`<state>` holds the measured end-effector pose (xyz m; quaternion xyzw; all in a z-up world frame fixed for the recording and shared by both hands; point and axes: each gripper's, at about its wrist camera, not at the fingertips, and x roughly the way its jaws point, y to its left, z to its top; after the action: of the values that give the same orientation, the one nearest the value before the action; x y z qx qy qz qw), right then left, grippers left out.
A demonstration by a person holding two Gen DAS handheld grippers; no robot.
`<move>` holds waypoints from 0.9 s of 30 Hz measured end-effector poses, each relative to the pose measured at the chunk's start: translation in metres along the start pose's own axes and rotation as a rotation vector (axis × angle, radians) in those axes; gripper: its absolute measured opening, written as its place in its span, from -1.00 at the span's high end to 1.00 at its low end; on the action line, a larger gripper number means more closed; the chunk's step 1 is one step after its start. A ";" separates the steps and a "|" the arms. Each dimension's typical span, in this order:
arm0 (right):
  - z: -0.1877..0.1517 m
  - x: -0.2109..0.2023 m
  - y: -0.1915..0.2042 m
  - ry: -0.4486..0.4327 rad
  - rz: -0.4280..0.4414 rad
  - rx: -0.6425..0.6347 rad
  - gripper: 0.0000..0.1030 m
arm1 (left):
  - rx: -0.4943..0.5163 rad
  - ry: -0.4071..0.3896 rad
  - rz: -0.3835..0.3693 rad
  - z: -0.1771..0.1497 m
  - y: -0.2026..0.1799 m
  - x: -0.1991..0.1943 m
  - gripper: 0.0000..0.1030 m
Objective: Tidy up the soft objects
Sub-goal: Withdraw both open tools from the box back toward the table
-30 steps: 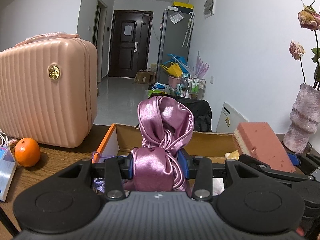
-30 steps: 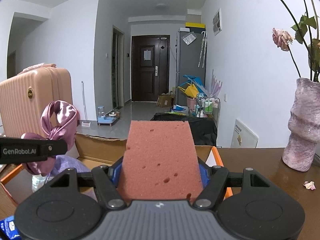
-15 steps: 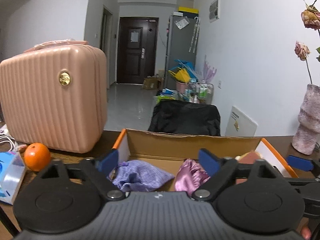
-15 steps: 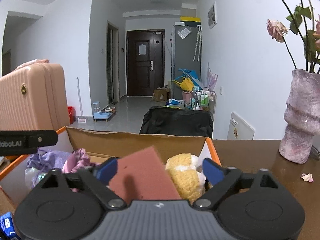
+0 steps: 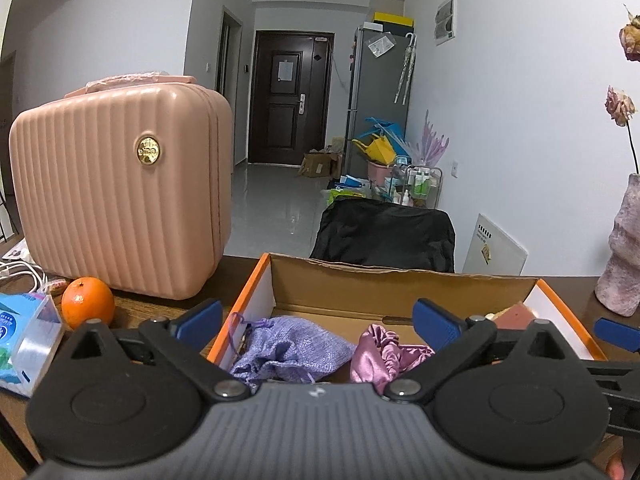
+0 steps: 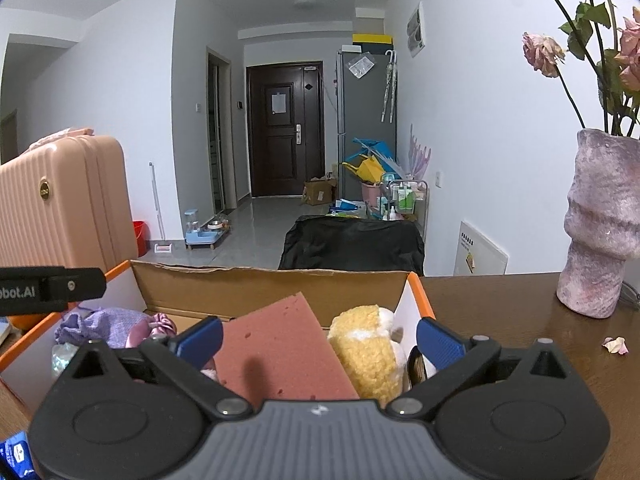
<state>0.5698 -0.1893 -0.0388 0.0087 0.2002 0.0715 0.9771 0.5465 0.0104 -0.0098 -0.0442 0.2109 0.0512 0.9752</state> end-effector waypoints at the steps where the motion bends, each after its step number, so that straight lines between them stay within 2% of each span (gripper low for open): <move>1: 0.000 0.000 0.000 0.000 0.001 0.000 -1.00 | -0.002 0.001 0.000 0.000 0.000 0.000 -1.00; 27: -0.015 -0.038 0.004 -0.035 0.006 0.001 -1.00 | 0.008 -0.031 0.013 -0.009 0.017 -0.034 -1.00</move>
<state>0.5293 -0.1906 -0.0375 0.0112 0.1831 0.0740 0.9802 0.5096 0.0235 -0.0048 -0.0381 0.1964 0.0576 0.9781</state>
